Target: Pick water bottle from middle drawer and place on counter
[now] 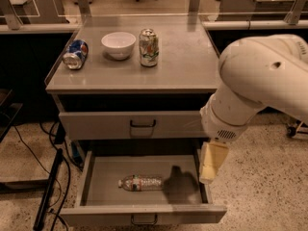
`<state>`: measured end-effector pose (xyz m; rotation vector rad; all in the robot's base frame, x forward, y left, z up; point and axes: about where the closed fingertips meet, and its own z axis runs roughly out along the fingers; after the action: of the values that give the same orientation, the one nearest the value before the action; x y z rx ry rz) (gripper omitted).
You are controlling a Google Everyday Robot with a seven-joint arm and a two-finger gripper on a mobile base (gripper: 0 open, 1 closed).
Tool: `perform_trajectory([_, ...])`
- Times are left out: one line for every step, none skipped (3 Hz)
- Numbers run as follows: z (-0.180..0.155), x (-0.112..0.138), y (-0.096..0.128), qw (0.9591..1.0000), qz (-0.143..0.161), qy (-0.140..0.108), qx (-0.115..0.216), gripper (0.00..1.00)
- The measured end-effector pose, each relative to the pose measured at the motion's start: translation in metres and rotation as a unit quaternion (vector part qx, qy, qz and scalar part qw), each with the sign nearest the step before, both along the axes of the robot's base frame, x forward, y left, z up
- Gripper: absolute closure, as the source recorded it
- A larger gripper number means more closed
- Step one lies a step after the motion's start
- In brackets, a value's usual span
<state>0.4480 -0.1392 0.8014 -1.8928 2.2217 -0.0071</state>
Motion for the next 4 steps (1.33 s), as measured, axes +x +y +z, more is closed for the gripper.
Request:
perform_trajectory([-0.004, 0.0, 0.001, 1.0, 0.0, 0.003, 0.001, 0.0])
perform_trajectory([-0.019, -0.002, 0.009, 0.9999, 0.002, 0.013, 0.006, 0.0])
perform_trajectory([-0.088, 0.005, 0.037, 0.9989, 0.004, 0.045, 0.01, 0.0])
perform_trajectory([-0.126, 0.013, 0.051, 0.998, 0.003, 0.062, 0.015, 0.0])
